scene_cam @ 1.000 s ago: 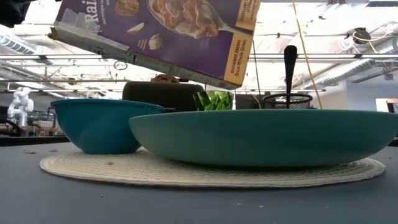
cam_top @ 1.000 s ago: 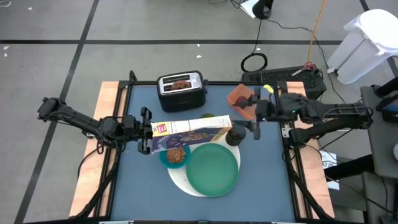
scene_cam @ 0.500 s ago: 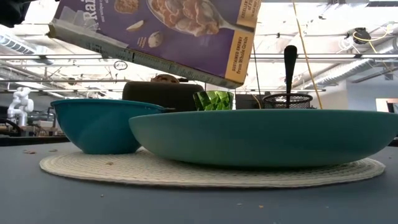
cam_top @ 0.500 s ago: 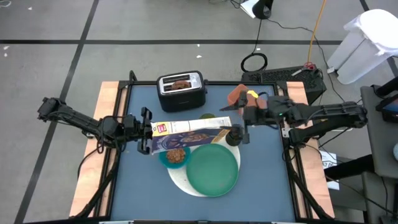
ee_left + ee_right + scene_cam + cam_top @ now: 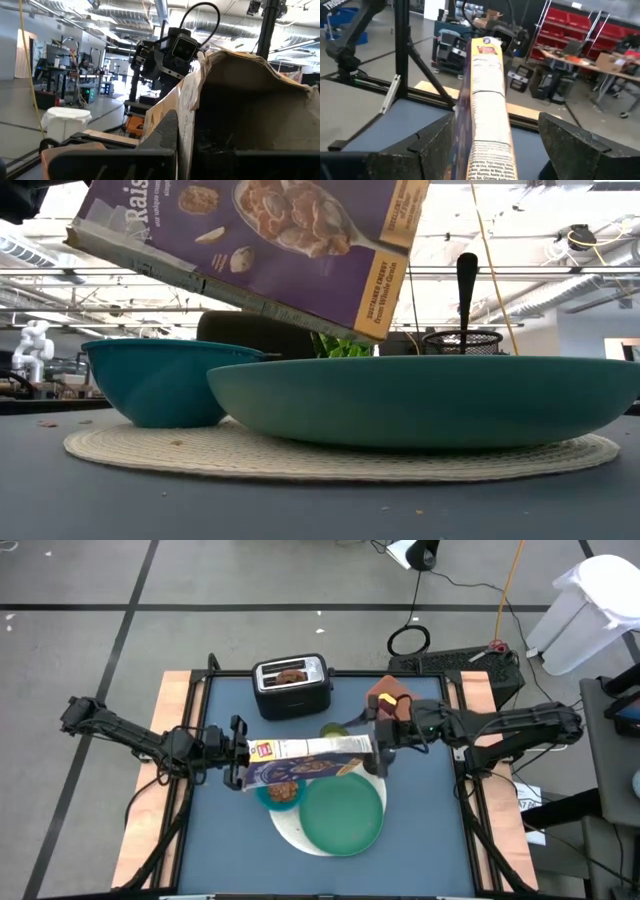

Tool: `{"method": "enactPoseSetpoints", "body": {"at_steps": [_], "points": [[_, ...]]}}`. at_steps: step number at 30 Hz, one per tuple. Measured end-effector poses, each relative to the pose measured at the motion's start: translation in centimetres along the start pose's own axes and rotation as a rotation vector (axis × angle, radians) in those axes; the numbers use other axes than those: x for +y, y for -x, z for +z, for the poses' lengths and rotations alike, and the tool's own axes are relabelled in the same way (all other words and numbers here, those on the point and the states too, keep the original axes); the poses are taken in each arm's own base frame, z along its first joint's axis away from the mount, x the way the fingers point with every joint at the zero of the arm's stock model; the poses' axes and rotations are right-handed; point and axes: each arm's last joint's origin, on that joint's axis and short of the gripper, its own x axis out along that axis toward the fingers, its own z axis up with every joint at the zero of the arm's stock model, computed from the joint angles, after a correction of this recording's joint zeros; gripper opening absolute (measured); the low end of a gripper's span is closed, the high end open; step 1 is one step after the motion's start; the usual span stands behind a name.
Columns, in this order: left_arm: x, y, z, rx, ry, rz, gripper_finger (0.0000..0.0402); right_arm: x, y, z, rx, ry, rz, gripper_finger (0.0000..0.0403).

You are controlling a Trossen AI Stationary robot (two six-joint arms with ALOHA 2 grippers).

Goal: Arrange a breakfast setting
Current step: Pour the cereal from the purple cereal box into the blue bowl

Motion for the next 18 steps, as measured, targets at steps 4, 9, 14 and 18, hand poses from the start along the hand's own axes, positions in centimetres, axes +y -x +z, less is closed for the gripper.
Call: {"method": "enactPoseSetpoints", "body": {"at_steps": [4,9,14,18], "points": [[-0.1,0.0,0.0,0.001,0.013,-0.017,0.0003,0.1,-0.7,-0.6,0.026,-0.013,0.006,0.0279],[-0.1,0.0,0.0,0.001,0.021,-0.020,0.0003,0.3,-1.6,-1.4,0.060,-0.018,0.013,0.0279],[-0.1,0.0,0.0,0.003,0.022,-0.036,0.0003,0.4,-2.3,-2.1,0.096,-0.024,0.020,0.0279],[-0.1,0.0,0.0,0.004,0.029,-0.046,0.0003,0.5,-2.4,-2.6,0.140,-0.057,0.026,0.0279]]}}
